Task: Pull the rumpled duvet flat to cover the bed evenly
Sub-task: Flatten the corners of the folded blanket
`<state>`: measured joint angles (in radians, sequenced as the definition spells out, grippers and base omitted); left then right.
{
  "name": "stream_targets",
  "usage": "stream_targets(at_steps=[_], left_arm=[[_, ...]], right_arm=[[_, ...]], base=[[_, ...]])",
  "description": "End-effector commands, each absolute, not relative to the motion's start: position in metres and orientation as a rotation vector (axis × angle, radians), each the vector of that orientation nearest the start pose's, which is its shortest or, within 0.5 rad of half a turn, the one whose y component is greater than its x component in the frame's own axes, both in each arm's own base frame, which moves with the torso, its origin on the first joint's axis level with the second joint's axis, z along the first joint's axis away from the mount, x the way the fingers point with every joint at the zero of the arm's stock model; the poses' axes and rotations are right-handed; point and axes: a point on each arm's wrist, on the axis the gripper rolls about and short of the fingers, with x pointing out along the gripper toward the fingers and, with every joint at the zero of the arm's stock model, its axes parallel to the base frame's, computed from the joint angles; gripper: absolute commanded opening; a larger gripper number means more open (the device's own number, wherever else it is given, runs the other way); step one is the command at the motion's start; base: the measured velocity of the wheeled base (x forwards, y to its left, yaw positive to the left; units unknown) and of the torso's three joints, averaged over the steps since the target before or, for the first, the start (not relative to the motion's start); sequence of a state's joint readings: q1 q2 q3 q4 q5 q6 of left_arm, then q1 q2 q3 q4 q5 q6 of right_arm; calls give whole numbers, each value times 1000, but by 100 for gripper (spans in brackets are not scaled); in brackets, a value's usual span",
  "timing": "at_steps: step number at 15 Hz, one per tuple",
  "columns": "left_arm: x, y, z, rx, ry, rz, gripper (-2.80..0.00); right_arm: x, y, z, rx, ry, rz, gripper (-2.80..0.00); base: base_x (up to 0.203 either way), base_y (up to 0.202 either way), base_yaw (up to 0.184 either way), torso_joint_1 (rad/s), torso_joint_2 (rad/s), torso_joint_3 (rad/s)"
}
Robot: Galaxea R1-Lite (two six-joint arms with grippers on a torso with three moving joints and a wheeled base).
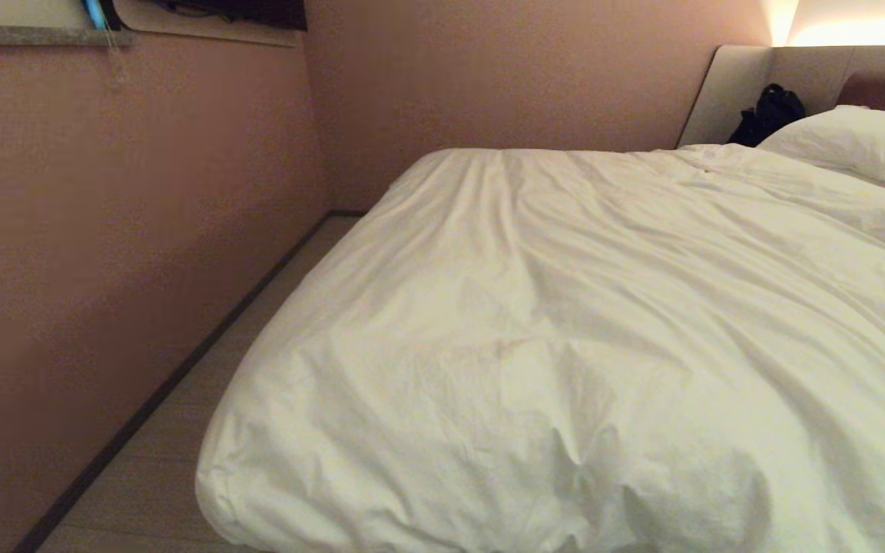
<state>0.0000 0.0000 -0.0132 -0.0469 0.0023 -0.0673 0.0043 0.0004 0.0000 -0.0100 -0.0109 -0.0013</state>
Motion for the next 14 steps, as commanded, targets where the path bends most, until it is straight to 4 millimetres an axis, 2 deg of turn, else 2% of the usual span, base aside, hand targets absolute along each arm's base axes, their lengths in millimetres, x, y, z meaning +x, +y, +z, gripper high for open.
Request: stream_targets(at_steps=[1, 2, 4, 7, 9, 11, 14], left_arm=[[-31, 0, 112, -115, -103, -26, -280], [-29, -1, 127, -149, -67, -47, -280], [-12, -1, 150, -231, 62, -71, -280], [36, -4, 163, -327, 294, -115, -280], [75, -6, 162, -407, 434, -124, -280], [114, -8, 152, -468, 556, -112, -280], [153, -10, 131, -522, 674, -97, -280]], right_arm=[[-23, 0, 77, -1, -11, -6, -280], [-23, 0, 77, -1, -11, -6, -280], [-23, 0, 77, -1, -11, -5, -280], [-23, 0, 77, -1, -12, -6, -280], [-23, 0, 77, -1, -11, -5, -280], [-23, 0, 77, -1, -11, -6, -280], [-23, 0, 77, -1, -11, -6, -280]], base=[[0, 0, 0, 0, 0, 0], [0, 0, 0, 0, 0, 0], [0, 0, 0, 0, 0, 0], [0, 0, 0, 0, 0, 0], [0, 0, 0, 0, 0, 0], [0, 0, 0, 0, 0, 0], [0, 0, 0, 0, 0, 0]])
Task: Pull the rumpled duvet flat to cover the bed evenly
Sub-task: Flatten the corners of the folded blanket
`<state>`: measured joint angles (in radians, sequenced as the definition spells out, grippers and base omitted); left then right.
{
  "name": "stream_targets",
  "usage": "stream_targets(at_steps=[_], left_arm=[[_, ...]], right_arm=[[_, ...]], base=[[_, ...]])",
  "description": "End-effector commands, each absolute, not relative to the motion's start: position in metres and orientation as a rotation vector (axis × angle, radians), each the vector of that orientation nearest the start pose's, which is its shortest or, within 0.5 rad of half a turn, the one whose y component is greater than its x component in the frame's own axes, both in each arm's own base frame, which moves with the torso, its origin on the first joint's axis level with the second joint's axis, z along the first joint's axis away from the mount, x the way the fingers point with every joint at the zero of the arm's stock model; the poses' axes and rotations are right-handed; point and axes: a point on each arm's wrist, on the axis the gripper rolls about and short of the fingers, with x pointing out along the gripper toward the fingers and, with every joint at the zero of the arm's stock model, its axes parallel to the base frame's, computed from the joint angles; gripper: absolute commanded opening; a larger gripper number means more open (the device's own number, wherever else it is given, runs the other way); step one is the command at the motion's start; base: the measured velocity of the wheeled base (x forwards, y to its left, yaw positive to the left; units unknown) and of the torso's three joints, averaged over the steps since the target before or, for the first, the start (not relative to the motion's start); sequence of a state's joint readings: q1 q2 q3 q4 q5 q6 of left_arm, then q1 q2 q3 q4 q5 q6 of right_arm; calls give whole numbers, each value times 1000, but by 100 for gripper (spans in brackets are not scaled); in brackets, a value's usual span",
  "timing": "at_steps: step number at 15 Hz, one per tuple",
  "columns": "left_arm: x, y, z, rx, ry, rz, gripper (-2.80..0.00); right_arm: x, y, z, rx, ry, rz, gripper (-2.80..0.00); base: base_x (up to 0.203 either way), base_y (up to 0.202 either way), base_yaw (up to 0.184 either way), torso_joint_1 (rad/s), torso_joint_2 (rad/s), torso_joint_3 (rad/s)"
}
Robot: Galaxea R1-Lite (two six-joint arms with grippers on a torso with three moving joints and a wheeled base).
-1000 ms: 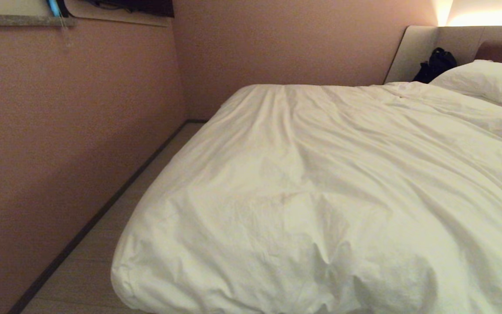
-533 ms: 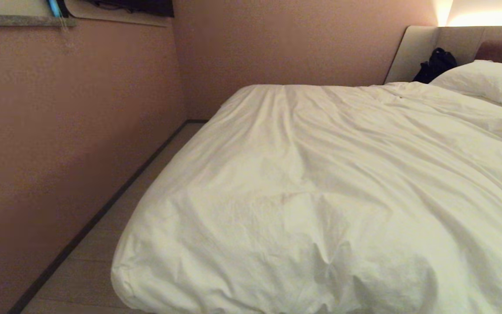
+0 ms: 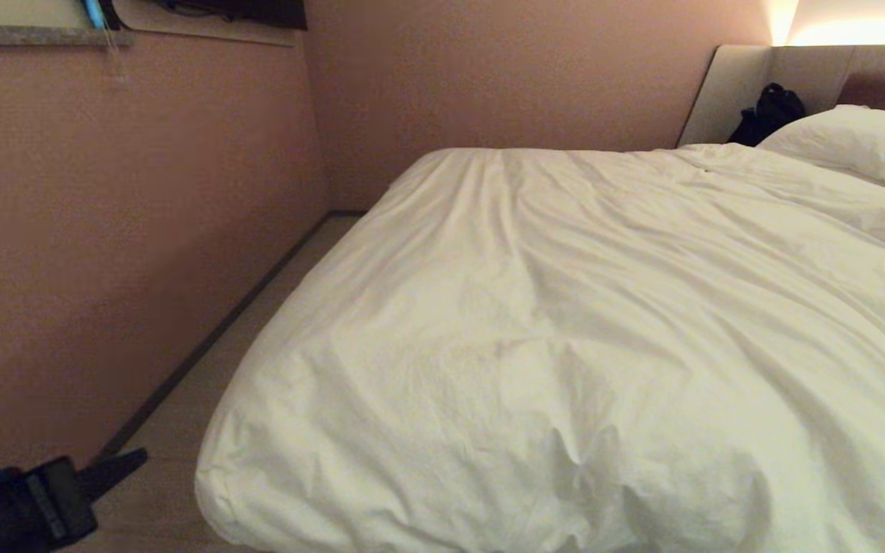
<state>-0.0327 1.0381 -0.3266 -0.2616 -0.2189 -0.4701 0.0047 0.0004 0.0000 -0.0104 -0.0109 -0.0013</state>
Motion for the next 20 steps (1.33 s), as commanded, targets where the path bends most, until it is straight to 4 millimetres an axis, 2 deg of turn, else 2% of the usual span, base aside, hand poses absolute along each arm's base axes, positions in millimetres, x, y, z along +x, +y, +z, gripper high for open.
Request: stream_targets(at_steps=[1, 3, 7, 11, 14, 15, 20], left_arm=[[160, -11, 126, -539, 702, -109, -280], [168, -13, 117, -582, 769, -177, -280], [179, -12, 100, -600, 865, -164, -280], [171, -9, 105, -579, 822, -160, -280], [171, -4, 101, -535, 826, -138, -280], [171, -2, 99, -522, 827, -135, 0], [187, 8, 76, -478, 757, -120, 0]], right_arm=[[-23, 0, 77, -1, -11, -5, -280], [-23, 0, 77, -1, -11, -6, -280], [-23, 0, 77, -1, -11, -6, -280], [-23, 0, 77, -1, -11, -5, -280], [-23, 0, 77, -1, -11, -6, -280], [-23, 0, 77, -1, -11, -6, -280], [-23, 0, 77, -1, -11, -5, -280]], base=[[0, 0, 0, 0, 0, 0], [0, 0, 0, 0, 0, 0], [0, 0, 0, 0, 0, 0], [0, 0, 0, 0, 0, 0], [0, 0, 0, 0, 0, 0], [0, 0, 0, 0, 0, 0], [0, 0, 0, 0, 0, 0]])
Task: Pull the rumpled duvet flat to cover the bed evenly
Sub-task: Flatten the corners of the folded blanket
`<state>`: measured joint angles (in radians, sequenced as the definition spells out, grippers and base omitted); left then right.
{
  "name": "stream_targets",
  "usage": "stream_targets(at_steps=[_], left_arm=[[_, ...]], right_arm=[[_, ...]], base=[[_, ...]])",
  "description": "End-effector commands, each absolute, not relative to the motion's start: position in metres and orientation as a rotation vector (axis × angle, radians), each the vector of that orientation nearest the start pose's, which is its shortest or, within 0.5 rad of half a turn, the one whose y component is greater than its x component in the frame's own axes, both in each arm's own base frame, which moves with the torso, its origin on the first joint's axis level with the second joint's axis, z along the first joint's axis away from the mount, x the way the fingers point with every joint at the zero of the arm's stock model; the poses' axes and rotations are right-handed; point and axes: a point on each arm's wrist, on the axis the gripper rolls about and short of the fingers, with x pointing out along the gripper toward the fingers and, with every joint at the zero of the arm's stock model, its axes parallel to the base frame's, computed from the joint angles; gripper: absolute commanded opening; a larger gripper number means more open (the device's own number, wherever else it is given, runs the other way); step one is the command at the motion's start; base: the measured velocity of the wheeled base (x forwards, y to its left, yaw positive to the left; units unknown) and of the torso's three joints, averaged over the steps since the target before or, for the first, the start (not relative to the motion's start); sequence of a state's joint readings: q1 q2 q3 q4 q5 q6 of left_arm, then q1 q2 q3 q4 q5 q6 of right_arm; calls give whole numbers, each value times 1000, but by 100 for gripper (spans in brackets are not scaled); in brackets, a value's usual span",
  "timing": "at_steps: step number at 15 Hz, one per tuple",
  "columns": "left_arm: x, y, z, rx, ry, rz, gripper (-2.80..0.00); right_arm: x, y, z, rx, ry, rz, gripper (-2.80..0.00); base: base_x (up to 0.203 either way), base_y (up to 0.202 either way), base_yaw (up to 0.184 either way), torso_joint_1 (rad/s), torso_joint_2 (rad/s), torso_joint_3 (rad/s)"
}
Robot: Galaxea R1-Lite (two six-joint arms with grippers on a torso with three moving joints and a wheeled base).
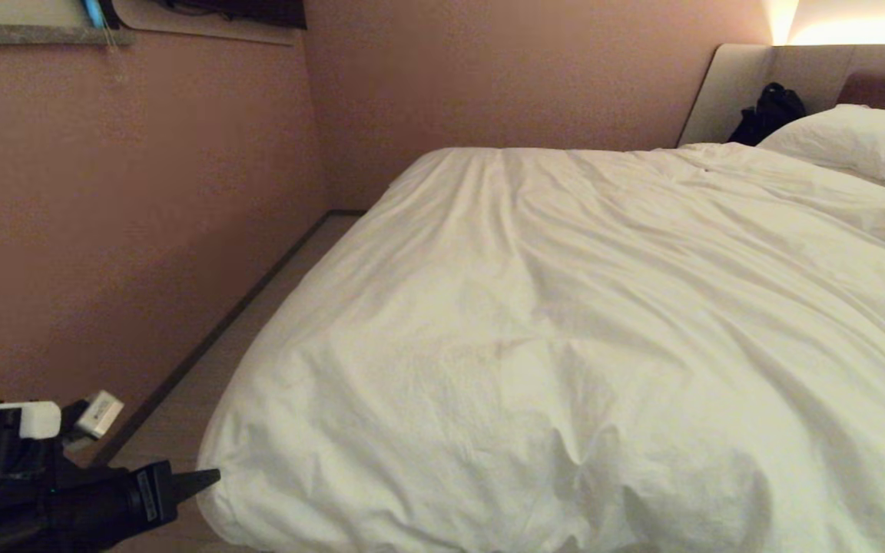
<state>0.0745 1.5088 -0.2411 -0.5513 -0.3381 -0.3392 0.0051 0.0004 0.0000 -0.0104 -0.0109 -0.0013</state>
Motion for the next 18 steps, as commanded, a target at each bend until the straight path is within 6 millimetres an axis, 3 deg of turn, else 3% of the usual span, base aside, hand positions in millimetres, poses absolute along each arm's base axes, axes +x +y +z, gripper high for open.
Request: stream_targets(at_steps=[1, 18], left_arm=[[189, 9, 72, -475, 746, -124, 0], [217, 7, 8, -405, 612, -192, 0]], right_arm=[[-23, 0, 77, -1, -11, -6, -280], [-23, 0, 77, -1, -11, -6, -280]], base=[[0, 0, 0, 0, 0, 0], [0, 0, 0, 0, 0, 0]])
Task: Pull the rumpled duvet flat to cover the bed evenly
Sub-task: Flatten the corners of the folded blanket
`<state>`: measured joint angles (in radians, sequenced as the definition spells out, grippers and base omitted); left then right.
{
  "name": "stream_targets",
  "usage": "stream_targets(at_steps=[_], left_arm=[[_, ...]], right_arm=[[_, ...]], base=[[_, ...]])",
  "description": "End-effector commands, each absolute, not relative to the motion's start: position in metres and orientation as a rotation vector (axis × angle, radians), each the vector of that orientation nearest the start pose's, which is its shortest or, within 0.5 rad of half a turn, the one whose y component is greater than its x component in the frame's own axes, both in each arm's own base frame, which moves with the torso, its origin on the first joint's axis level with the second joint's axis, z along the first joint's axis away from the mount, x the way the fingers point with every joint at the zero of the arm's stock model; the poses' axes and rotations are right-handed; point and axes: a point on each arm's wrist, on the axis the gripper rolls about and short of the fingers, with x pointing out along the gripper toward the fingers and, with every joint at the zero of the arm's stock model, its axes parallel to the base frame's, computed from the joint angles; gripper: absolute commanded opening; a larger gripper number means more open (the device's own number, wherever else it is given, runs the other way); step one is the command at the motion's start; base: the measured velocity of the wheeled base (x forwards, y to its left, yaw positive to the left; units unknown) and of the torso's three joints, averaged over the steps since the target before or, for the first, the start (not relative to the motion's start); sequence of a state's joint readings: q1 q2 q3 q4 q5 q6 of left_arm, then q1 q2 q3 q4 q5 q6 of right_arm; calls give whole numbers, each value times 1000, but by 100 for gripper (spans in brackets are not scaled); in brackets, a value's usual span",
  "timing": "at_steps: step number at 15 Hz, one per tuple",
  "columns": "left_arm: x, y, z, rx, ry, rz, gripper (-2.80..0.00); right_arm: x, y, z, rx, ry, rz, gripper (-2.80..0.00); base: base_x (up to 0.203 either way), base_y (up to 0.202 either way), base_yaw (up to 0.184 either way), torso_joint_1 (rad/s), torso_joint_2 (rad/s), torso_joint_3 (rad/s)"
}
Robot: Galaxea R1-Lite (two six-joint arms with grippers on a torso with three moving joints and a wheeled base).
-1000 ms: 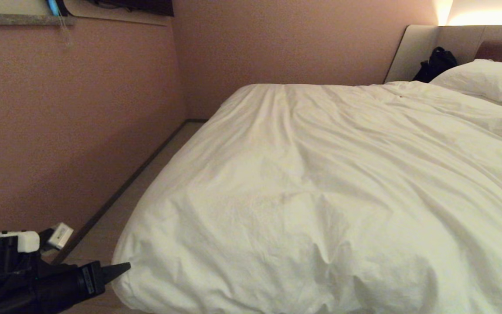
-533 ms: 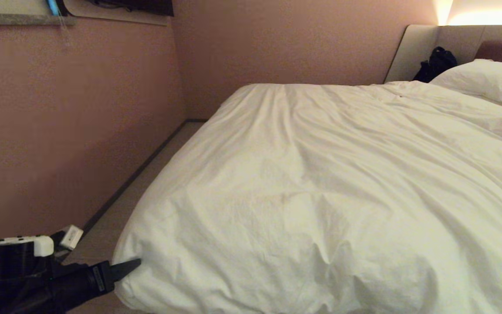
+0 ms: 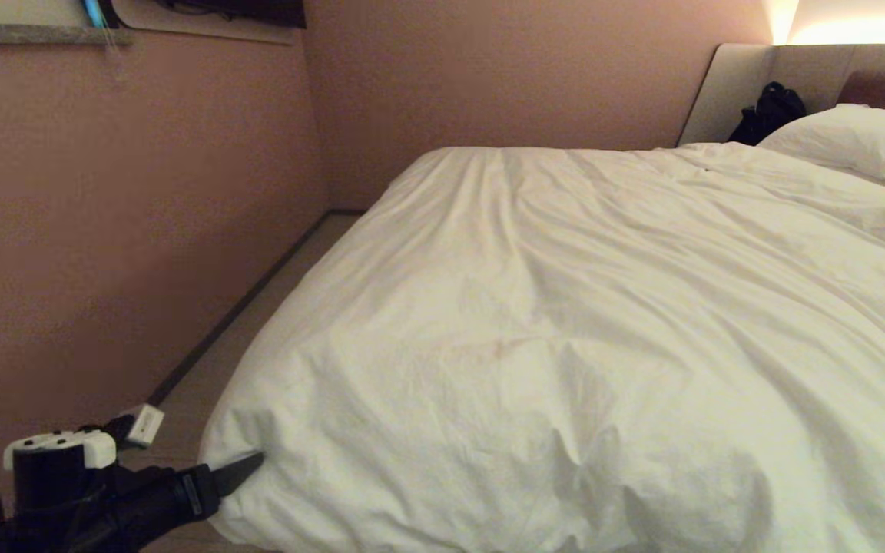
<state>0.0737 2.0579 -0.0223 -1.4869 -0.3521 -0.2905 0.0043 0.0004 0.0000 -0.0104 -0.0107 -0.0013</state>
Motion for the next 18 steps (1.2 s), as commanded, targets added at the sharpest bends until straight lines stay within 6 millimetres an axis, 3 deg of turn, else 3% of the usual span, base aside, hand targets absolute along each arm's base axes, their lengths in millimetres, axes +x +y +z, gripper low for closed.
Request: stream_targets(at_steps=[1, 6, 7, 11, 15, 18], left_arm=[[217, 5, 3, -407, 635, -191, 0], [216, 4, 17, -448, 578, -193, 0], [216, 4, 18, -449, 575, -195, -280], [213, 2, 37, -479, 496, -218, -280], [199, -2, 59, -492, 485, -284, -280], [194, -3, 61, -503, 511, -298, -280]], right_arm=[[-23, 0, 77, -1, -11, -6, -280], [-23, 0, 77, -1, -11, -6, -280], [-23, 0, 77, -1, -11, -6, -280], [-23, 0, 77, -1, -11, -6, -280], [-23, 0, 77, -1, -11, -6, -280], [-23, 0, 77, -1, -11, -6, -280]], base=[[0, 0, 0, 0, 0, 0], [0, 0, 0, 0, 0, 0], [0, 0, 0, 0, 0, 0], [0, 0, 0, 0, 0, 0], [0, 0, 0, 0, 0, 0], [0, 0, 0, 0, 0, 0]])
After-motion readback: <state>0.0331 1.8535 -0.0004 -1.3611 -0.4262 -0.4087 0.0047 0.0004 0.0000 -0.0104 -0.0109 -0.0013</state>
